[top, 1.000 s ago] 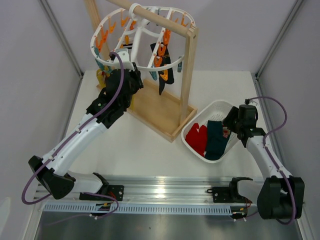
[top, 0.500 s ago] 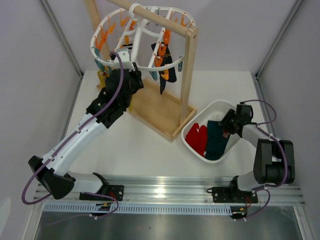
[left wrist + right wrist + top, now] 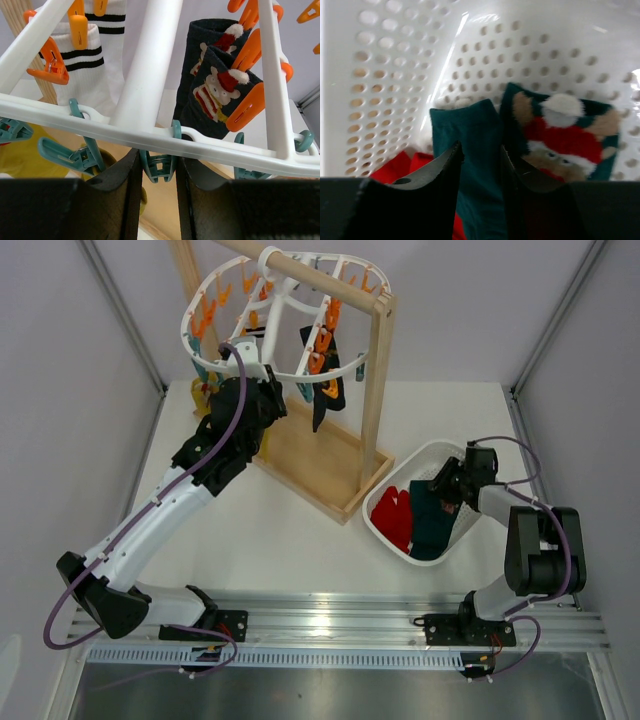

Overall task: Clip the socks to the hanger
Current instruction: Pick up the sock from the bin.

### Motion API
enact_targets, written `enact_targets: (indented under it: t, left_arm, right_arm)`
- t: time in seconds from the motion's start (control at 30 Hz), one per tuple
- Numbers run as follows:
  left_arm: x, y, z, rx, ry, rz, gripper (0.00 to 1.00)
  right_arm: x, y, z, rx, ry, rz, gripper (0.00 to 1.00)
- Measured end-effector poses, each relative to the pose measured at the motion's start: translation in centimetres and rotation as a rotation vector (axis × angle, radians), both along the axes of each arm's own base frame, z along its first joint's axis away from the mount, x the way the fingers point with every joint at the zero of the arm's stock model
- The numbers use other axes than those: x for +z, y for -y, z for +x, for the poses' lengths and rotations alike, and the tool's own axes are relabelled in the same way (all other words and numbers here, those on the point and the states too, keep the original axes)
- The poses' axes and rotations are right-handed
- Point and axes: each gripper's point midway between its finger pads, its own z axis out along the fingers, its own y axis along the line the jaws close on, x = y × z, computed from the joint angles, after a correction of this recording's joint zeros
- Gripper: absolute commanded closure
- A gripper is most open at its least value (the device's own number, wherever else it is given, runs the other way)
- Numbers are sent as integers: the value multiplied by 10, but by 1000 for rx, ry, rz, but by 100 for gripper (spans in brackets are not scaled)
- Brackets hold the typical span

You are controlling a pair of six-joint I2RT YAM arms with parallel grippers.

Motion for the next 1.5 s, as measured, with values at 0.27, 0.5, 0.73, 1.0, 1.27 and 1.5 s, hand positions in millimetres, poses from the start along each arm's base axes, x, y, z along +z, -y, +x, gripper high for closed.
enact_targets:
  t: [0.27,0.5,0.73,1.0,1.27,1.5]
  left_arm:
    - [-1,-1,0,3,-3,3,86]
    - [-1,-1,0,3,-4,1,86]
    - [-1,-1,0,3,-4,1,86]
    - [-1,-1,0,3,-4,1,86]
    - [-1,-2,0,4,-4,2,86]
    - [-1,-2,0,4,-4,2,86]
  right_arm:
    - [29,-45,6,158,80,12,64]
    - [36,-41,13,152,106,-42,65]
    - [9,-22,13,105,37,-73,65]
    - [-9,-17,14,107,-3,-45,66]
    - [-6,-35,15,214,31,35,99]
    - [52,-44,12,285,178,-1,100]
